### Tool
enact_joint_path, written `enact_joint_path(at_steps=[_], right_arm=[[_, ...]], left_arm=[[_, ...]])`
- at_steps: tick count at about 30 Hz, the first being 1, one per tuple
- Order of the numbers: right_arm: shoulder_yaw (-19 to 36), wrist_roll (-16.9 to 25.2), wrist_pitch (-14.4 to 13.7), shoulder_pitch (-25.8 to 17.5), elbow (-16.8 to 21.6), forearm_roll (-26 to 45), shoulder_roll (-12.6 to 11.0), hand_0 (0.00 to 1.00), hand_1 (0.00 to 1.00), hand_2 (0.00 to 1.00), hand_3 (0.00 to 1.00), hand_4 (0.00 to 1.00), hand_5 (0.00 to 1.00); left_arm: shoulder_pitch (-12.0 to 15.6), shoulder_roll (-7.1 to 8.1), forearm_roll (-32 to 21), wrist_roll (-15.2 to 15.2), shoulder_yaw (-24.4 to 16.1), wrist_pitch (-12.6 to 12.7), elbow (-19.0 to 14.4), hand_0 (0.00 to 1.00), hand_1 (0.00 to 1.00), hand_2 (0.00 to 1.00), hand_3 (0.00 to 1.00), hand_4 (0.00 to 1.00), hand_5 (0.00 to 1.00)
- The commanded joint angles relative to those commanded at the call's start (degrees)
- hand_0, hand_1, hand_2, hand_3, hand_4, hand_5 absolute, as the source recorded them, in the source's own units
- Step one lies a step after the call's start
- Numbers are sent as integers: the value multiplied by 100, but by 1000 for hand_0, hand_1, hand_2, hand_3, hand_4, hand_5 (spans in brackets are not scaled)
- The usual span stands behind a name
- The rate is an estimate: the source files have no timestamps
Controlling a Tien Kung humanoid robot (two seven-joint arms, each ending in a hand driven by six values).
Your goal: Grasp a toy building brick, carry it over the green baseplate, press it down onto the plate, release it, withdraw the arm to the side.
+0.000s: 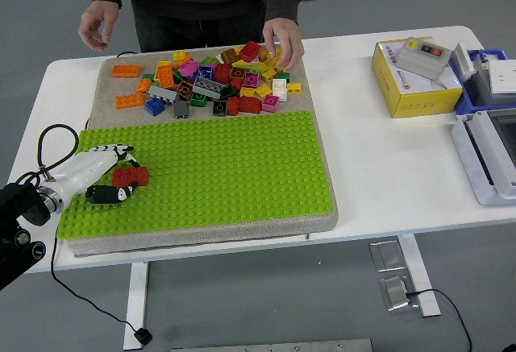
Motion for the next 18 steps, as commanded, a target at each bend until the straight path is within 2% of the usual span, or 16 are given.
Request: enact_joint_path(at_steps=[7,12,14,18], right_arm=[[5,1,5,2,-3,5,-9,644,600,561,695,412,983],[5,11,6,2,-8,26,-18,643,600,559,696,412,982],[6,18,6,-1,-11,37,-23,643,600,557,696,413,982],[22,26,5,-3,-17,31,-30,643,600,557,696,413,982]], left_arm=[[25,129,15,91,-262,-45,-378,971,982,940,598,563,302],[96,156,63,356,-398,-118,-783,971,982,942,602,561,300],[148,109,103,534,-488,-173,-944,969,981,943,603,549,303],[241,-132,189,968,-712,-337,-1134,969,981,943,603,549,303]])
